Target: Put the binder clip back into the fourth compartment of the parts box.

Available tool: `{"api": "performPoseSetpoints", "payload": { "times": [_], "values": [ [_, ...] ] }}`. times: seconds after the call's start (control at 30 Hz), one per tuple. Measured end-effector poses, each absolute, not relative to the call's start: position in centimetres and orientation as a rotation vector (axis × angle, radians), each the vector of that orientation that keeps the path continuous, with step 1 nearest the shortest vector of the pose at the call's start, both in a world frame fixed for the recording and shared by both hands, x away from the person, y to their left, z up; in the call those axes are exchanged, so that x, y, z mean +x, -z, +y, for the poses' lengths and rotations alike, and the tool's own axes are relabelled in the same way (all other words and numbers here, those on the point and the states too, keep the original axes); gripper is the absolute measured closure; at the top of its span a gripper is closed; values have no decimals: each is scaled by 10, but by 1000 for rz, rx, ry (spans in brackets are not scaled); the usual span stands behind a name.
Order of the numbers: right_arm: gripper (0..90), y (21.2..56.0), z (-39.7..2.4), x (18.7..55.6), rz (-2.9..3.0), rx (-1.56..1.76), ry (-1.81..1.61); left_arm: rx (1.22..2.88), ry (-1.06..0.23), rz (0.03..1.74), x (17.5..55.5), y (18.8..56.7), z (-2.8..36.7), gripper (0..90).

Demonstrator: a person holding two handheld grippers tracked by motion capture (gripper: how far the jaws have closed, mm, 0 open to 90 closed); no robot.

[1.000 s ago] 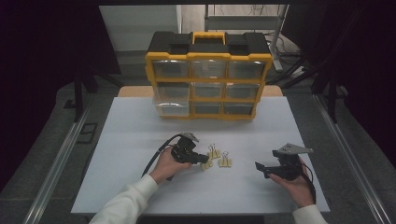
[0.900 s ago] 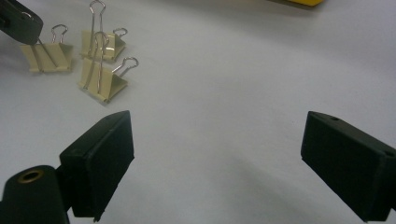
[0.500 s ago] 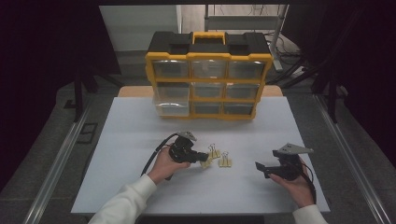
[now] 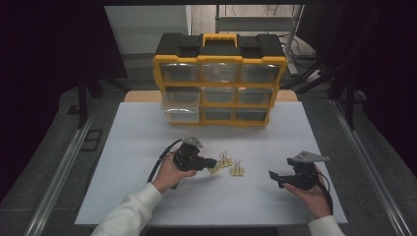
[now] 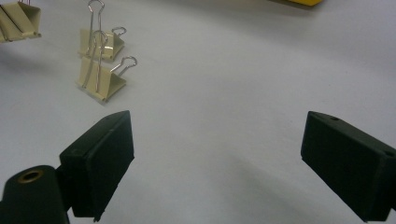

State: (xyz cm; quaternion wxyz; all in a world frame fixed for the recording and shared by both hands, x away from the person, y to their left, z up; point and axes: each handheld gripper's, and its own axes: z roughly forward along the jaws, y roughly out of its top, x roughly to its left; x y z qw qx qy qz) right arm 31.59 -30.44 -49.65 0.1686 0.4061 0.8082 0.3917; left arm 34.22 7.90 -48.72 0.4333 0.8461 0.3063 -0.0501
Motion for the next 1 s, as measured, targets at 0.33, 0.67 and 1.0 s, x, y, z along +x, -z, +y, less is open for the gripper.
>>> {"api": "performPoseSetpoints", "payload": {
  "times": [0.33, 0.67, 1.0],
  "values": [
    [99, 496, -304, 316, 2299, 1152, -1113, 2087, 75, 776, 342, 481, 88, 889],
    [99, 496, -304, 316, 2299, 1155, -1113, 2054, 54, 776, 341, 475, 96, 889],
    [99, 496, -304, 316, 2297, 1155, -1115, 2002, 20, 768, 339, 459, 106, 888]
  ]
}}
